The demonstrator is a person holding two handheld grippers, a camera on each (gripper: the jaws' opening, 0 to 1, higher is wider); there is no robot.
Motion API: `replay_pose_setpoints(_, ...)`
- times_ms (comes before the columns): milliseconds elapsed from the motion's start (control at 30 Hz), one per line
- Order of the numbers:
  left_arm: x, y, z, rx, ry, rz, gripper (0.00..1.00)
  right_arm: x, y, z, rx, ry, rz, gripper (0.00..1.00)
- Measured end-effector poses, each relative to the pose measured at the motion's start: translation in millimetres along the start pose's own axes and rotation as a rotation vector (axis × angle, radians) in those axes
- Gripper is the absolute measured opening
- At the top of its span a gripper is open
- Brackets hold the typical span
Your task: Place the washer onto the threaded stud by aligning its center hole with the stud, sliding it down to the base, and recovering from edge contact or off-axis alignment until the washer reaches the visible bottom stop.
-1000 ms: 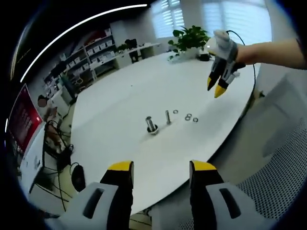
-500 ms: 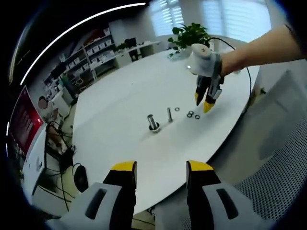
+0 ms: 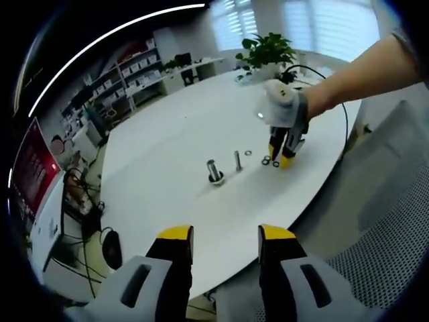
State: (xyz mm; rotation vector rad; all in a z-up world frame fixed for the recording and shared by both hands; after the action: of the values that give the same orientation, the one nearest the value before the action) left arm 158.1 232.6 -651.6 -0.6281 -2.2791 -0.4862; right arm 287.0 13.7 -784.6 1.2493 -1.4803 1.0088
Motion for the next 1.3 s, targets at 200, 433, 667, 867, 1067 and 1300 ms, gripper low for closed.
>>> replay_pose_setpoints(200, -0.9, -0.4, 1.3, -0.005, 0.008, 0.005, 0.36, 1.4, 0.1, 1.8, 0.022, 0.001, 0.012, 0.16)
replay_pose_setpoints(433, -0.9, -0.6, 1.9, -0.007, 0.013, 0.006, 0.35, 11.2, -6.4, 3.7, 0.0, -0.011, 0.032, 0.15)
replay_pose_setpoints(667, -0.9, 0.0, 2.3, -0.01, 0.017, 0.002, 0.35, 39.7, -16.4, -16.5, 0.012, -0.068, 0.053, 0.15)
replay_pose_setpoints(867, -0.7, 0.5, 2.5, -0.008, 0.018, -0.001, 0.35, 56.5, -25.5, -39.3, 0.021, -0.141, 0.095, 0.15)
replay_pose_setpoints(1067, 0.6, 1.5, 1.6, -0.011, 0.011, -0.01, 0.33, 59.6, -29.7, -61.3, 0.017, -0.209, 0.125, 0.15)
replay_pose_setpoints(1300, 0.2, 0.9, 1.1, -0.026, 0.012, -0.007, 0.33, 49.8, -32.1, -79.1, 0.021, -0.218, 0.134, 0.15)
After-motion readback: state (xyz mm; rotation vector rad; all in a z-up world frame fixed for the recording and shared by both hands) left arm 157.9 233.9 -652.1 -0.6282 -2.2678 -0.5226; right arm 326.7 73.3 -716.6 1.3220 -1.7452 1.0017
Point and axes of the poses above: the point that each gripper's makers call its tool centre point, and the gripper's own axes: x roughly backward along the fingers, y roughly to its left, z roughly out of its underside, the point moved 6 cm from there along x, roughly backward along the fingers, and after that the axes turned 1 degree about z, right-handed, at the moved point
